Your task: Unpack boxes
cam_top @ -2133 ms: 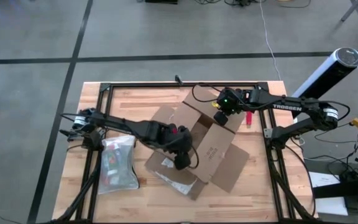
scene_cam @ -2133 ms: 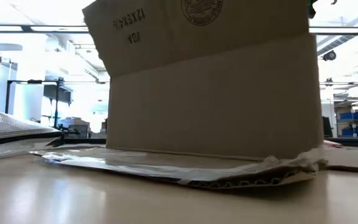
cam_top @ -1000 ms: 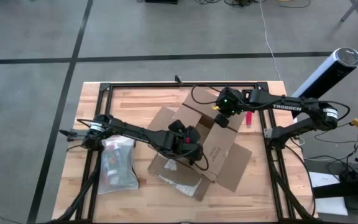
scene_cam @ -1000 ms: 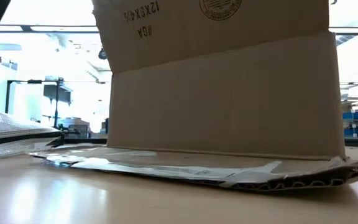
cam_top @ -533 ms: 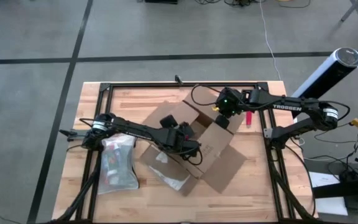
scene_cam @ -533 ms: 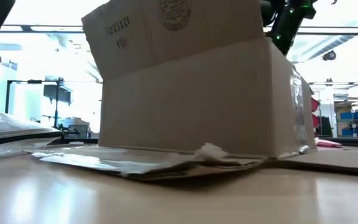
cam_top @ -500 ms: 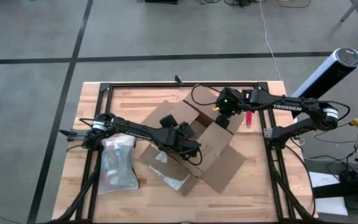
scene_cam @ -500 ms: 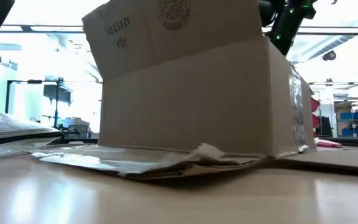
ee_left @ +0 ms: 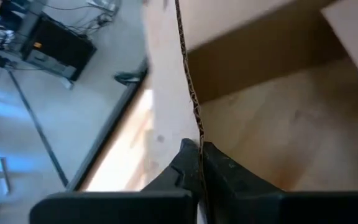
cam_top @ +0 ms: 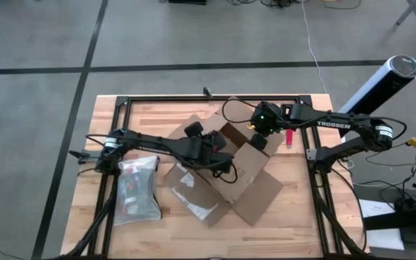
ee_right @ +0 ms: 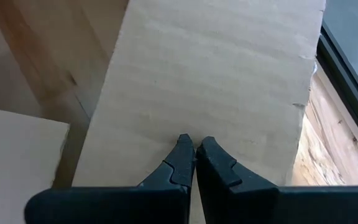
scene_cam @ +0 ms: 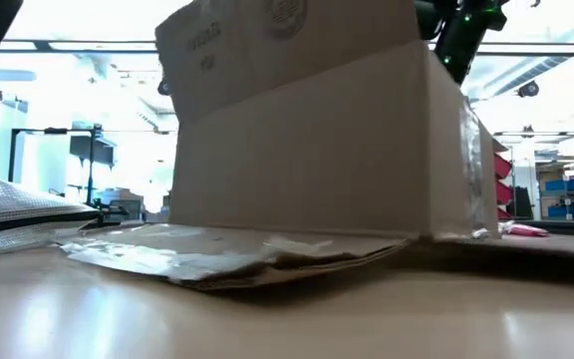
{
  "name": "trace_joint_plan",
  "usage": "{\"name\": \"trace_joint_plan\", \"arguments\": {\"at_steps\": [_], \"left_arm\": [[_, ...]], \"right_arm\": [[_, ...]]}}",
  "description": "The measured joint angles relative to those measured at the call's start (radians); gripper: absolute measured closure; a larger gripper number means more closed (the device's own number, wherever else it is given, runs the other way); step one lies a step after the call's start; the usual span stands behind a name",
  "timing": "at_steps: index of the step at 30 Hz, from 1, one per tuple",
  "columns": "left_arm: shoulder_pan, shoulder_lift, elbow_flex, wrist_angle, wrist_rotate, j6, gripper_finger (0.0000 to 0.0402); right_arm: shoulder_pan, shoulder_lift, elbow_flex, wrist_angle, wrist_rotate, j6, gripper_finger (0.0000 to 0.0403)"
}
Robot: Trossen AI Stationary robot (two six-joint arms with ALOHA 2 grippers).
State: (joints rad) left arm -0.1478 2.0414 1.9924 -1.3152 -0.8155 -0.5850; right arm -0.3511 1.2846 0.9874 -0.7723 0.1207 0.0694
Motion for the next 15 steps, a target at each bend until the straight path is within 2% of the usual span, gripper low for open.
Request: {"name": "trace_joint_plan", "arguments": {"at_steps": [8, 12, 15], "left_arm": [[0.067, -0.015, 0.148, -0.259, -0.055, 0.000, 0.0401], [0.107, -0.049, 0.139, -0.249, -0.056, 0.025, 0.0401], [0.125, -0.072, 0.128, -0.252, -0.056, 0.019, 0.0401]], "right_arm": [[0.000, 0.000, 0.000, 0.000, -0.020, -0.055, 0.0403], [0.002, 0.000, 0.000, -0.001, -0.039, -0.059, 0.0403], [0.001, -0.007, 0.000, 0.001, -0.110, -0.082, 0.0403]]}}
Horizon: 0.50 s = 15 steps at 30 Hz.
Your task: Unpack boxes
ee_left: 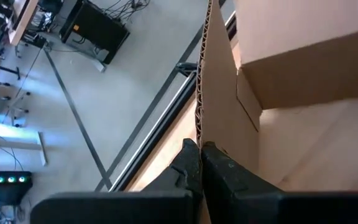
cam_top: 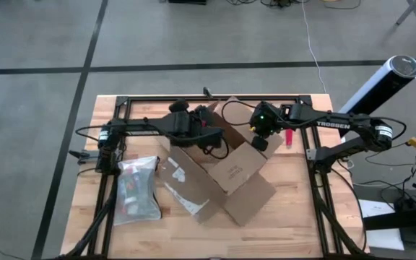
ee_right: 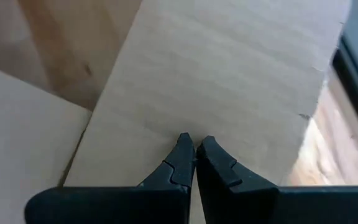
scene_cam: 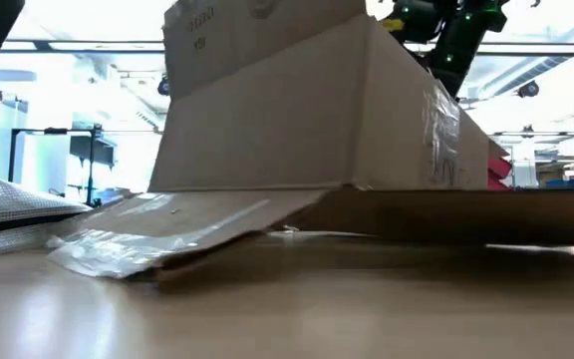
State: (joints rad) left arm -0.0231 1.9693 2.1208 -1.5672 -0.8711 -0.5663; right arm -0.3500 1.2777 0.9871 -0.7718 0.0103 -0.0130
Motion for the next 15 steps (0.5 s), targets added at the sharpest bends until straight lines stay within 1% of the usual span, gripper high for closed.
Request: {"name": "trace_joint_plan", "arguments": {"at_steps": [4, 9, 12, 15], "left_arm": [[0.002, -0.006, 0.004, 0.011, 0.010, 0.004, 0.0401], [0.001, -0.009, 0.003, 0.016, 0.036, 0.010, 0.0401], [0.000, -0.009, -0.001, 0.026, 0.045, 0.008, 0.0401], [-0.001, -0.009, 0.002, 0.032, 0.048, 0.013, 0.0401]], "right_arm": [[0.001, -0.039, 0.007, 0.021, -0.144, -0.048, 0.0403], [-0.002, -0.121, 0.051, 0.052, -0.276, -0.070, 0.0400], [-0.002, -0.158, 0.094, 0.057, -0.350, -0.085, 0.0385], [-0.001, -0.165, 0.133, 0.054, -0.442, -0.085, 0.0356]]}}
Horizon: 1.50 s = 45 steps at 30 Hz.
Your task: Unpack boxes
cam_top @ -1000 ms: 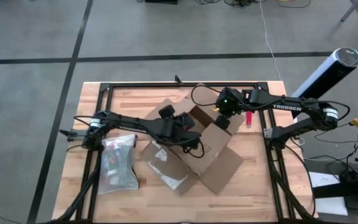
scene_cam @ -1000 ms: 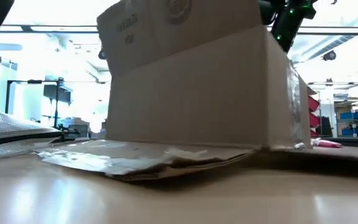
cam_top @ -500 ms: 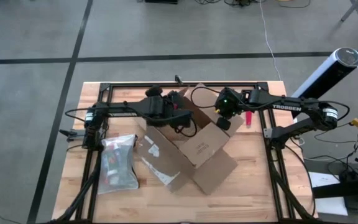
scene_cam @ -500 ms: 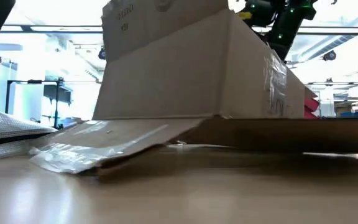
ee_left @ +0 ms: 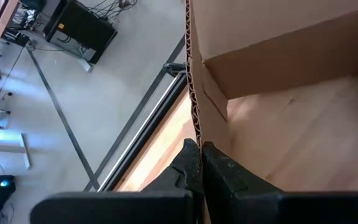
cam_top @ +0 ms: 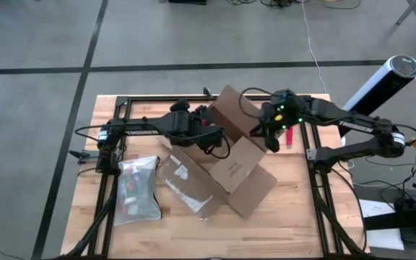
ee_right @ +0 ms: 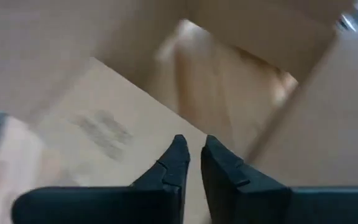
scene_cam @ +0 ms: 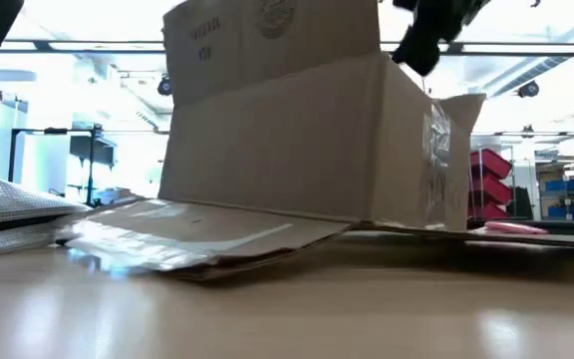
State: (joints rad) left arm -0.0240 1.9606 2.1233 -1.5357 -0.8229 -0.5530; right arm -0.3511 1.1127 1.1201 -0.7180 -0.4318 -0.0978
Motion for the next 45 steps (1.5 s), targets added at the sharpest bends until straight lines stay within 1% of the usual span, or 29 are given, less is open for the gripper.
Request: {"name": "trace_joint_plan", "arguments": {"at_steps": [3, 8, 11, 13, 17, 21, 25, 30, 37, 42, 45], "left_arm": [[0.000, 0.000, 0.005, 0.028, 0.003, 0.025, 0.0401], [0.000, 0.000, 0.008, 0.098, 0.034, 0.076, 0.0401], [0.000, 0.000, 0.008, 0.136, 0.050, 0.097, 0.0401], [-0.001, 0.000, 0.008, 0.149, 0.059, 0.101, 0.0401], [-0.002, 0.000, 0.008, 0.150, 0.079, 0.103, 0.0401], [-0.004, 0.000, 0.008, 0.151, 0.084, 0.103, 0.0401], [-0.006, -0.001, 0.008, 0.152, 0.086, 0.104, 0.0401], [-0.006, -0.010, 0.008, 0.167, 0.089, 0.117, 0.0401], [-0.007, -0.011, 0.008, 0.186, 0.107, 0.131, 0.0401], [-0.007, -0.011, 0.008, 0.193, 0.108, 0.149, 0.0401], [-0.007, -0.011, 0.008, 0.193, 0.110, 0.150, 0.0402]], "right_arm": [[0.013, 0.010, 0.028, 0.002, -0.072, -0.001, 0.0317], [0.050, 0.068, 0.036, 0.001, -0.076, -0.082, 0.0251], [0.067, 0.128, 0.036, -0.002, -0.083, -0.139, 0.0225], [0.070, 0.169, 0.036, -0.002, -0.112, -0.167, 0.0216], [0.070, 0.248, 0.036, -0.019, -0.139, -0.216, 0.0215], [0.069, 0.324, 0.036, -0.062, -0.197, -0.264, 0.0219], [0.066, 0.388, 0.036, -0.075, -0.205, -0.313, 0.0219], [0.046, 0.420, 0.036, -0.046, -0.204, -0.333, 0.0219], [0.017, 0.413, 0.036, -0.026, -0.204, -0.333, 0.0219], [0.012, 0.440, 0.037, -0.086, -0.208, -0.367, 0.0219], [0.013, 0.466, 0.037, -0.148, -0.232, -0.391, 0.0219]]}}
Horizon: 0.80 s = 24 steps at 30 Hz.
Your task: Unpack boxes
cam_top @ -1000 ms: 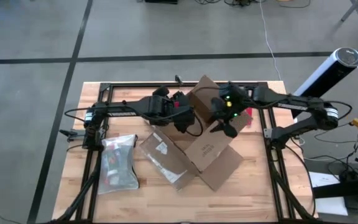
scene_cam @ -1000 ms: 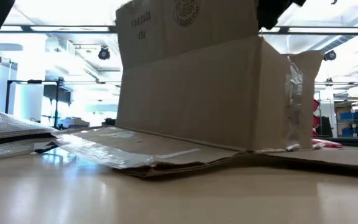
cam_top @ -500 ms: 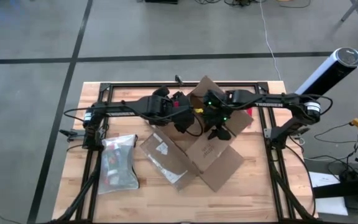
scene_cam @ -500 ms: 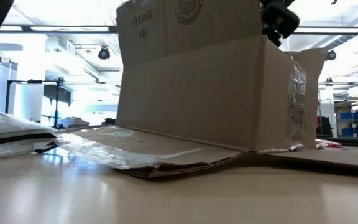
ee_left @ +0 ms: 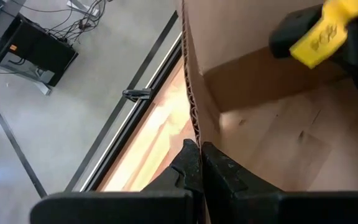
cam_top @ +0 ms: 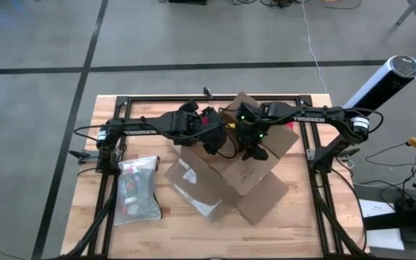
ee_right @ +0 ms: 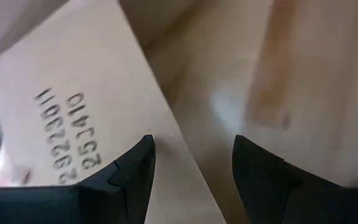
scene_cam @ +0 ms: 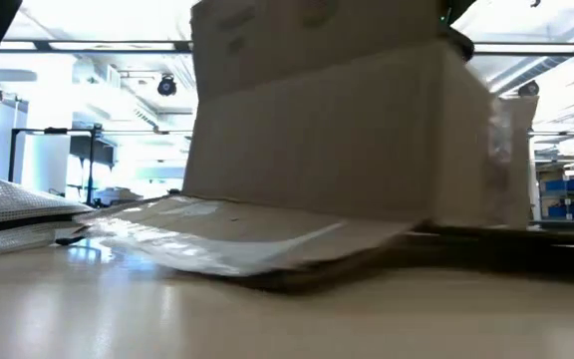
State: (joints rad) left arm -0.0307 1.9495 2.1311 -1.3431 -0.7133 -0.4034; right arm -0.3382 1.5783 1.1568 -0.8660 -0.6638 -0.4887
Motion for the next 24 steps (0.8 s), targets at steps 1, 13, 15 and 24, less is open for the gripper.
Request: {"name": "trace_joint_plan", "arguments": {"at_steps": [1, 13, 15, 24], "left_arm": [[0.000, 0.000, 0.000, 0.000, 0.002, 0.001, 0.0401], [0.013, 0.000, 0.000, -0.001, -0.003, 0.002, 0.0401], [0.017, 0.000, -0.001, -0.001, -0.003, 0.003, 0.0401], [0.020, 0.000, -0.001, -0.001, -0.008, 0.019, 0.0401]], "right_arm": [[0.000, 0.004, 0.000, -0.010, -0.004, 0.000, 0.0219], [0.002, -0.019, 0.000, -0.107, -0.014, 0.027, 0.0220], [0.002, -0.019, 0.000, -0.108, -0.017, 0.033, 0.0220], [0.004, -0.021, 0.034, -0.137, -0.118, 0.126, 0.0215]]}}
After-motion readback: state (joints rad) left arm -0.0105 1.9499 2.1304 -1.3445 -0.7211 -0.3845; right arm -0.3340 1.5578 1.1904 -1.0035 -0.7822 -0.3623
